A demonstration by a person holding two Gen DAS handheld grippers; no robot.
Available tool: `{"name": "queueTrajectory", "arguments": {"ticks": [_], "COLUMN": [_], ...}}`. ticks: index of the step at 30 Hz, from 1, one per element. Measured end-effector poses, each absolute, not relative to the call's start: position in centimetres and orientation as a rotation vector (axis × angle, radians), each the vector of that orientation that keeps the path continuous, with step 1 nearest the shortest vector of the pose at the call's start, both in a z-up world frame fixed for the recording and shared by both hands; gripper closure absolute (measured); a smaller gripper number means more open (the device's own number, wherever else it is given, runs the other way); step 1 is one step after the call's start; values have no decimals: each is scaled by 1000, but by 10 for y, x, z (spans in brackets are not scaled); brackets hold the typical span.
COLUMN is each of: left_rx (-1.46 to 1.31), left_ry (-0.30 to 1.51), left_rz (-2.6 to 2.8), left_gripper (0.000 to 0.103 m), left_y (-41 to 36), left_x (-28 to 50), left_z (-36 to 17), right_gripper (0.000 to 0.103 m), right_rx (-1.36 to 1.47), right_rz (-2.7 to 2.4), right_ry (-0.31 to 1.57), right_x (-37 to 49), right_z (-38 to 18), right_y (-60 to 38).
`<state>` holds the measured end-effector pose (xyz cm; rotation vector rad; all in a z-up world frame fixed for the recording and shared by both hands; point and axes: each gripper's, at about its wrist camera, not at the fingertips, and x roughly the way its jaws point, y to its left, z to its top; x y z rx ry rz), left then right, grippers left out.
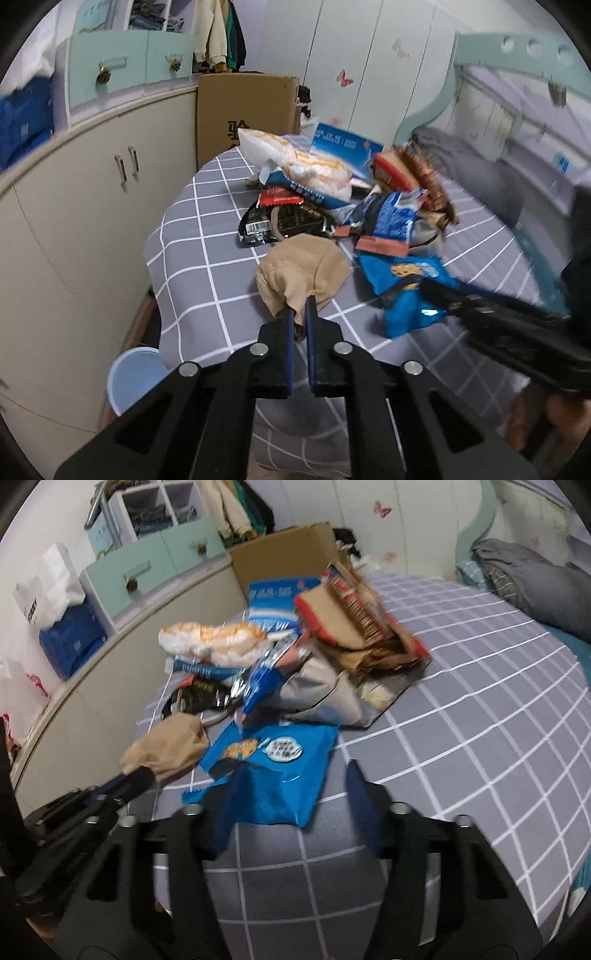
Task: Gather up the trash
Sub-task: 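Carry the beige cloth and blue bag down over the blue wastebasket with both tools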
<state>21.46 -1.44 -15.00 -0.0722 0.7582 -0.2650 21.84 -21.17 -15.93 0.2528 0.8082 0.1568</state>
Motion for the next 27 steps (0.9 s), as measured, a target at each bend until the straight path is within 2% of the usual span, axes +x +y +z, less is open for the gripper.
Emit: {"name": "queueTrajectory", "arguments": {"ticks": [4,13,19,23,27], "left_rx": [-132,-249,-319,-361,-382], "left_ry": [714,644,629,670,762], "left_rz": [-283,-252,-98,62,220], "left_gripper": [98,98,98,98,98], "left_y": [-3,34,103,163,220], "left_x": [197,159,146,151,173], "left_z": [-141,-127,-137,-164,-216], "right_gripper": [92,94,93,93,94], "right_rx": [267,250,112,-4,-99], "right_rz": [173,204,349,464,550], "right_ry": [806,721,700,706,785], "right_x": [211,167,172,184,212], "right_z": [-161,-132,-125,-141,-187], "right_y": [-213,-201,-113,-34,41]}}
